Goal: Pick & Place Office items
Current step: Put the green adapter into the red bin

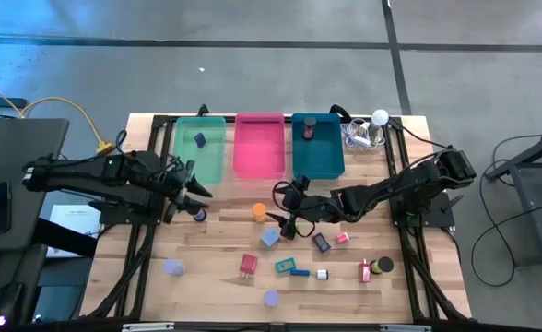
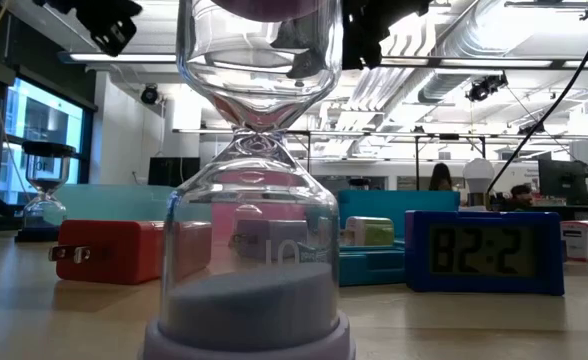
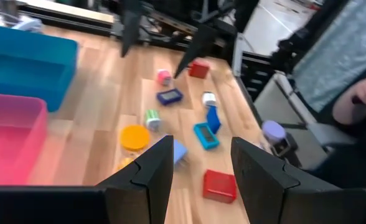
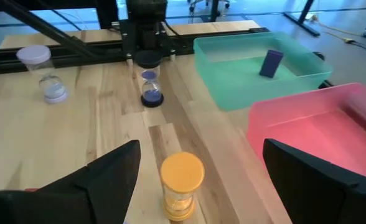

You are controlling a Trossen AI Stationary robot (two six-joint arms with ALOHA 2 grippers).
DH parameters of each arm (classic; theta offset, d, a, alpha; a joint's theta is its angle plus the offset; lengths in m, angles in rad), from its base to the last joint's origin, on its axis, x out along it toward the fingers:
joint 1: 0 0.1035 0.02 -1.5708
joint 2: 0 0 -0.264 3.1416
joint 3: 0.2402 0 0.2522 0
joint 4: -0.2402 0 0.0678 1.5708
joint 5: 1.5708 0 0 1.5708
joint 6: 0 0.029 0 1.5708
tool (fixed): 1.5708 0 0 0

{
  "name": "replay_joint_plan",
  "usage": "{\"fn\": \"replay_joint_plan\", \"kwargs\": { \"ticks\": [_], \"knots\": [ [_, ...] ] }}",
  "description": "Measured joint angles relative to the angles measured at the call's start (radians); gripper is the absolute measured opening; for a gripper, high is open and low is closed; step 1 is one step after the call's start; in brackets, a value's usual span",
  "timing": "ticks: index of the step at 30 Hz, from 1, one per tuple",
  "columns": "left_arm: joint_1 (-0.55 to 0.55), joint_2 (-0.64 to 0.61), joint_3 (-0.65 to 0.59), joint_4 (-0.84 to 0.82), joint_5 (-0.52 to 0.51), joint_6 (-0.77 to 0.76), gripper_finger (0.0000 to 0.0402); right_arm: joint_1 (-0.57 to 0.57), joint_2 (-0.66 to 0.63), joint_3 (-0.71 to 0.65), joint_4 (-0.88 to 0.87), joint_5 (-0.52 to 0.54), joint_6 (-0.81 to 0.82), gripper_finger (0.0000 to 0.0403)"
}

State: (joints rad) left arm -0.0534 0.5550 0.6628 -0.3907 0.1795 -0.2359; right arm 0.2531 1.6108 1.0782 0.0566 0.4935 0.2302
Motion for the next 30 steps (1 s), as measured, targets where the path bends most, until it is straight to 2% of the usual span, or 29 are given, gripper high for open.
{"fn": "replay_joint_plan", "kwargs": {
  "ticks": [10, 17, 23, 30],
  "knots": [
    [-0.073, 0.037, 0.0, 0.009, -0.001, 0.057, 0.0156, -0.001, 0.0, 0.0, 0.002, 0.001, 0.003, 0.0327],
    [-0.09, 0.12, 0.0, 0.044, -0.001, 0.057, 0.0156, 0.003, 0.0, 0.001, 0.016, 0.001, -0.023, 0.0327],
    [-0.105, 0.214, 0.0, 0.103, -0.001, 0.008, 0.0156, 0.044, 0.0, 0.001, -0.083, 0.002, -0.058, 0.0327],
    [-0.124, 0.277, 0.0, 0.197, -0.011, -0.01, 0.0156, 0.098, 0.0, 0.001, -0.221, -0.012, 0.049, 0.0327]
  ]
}}
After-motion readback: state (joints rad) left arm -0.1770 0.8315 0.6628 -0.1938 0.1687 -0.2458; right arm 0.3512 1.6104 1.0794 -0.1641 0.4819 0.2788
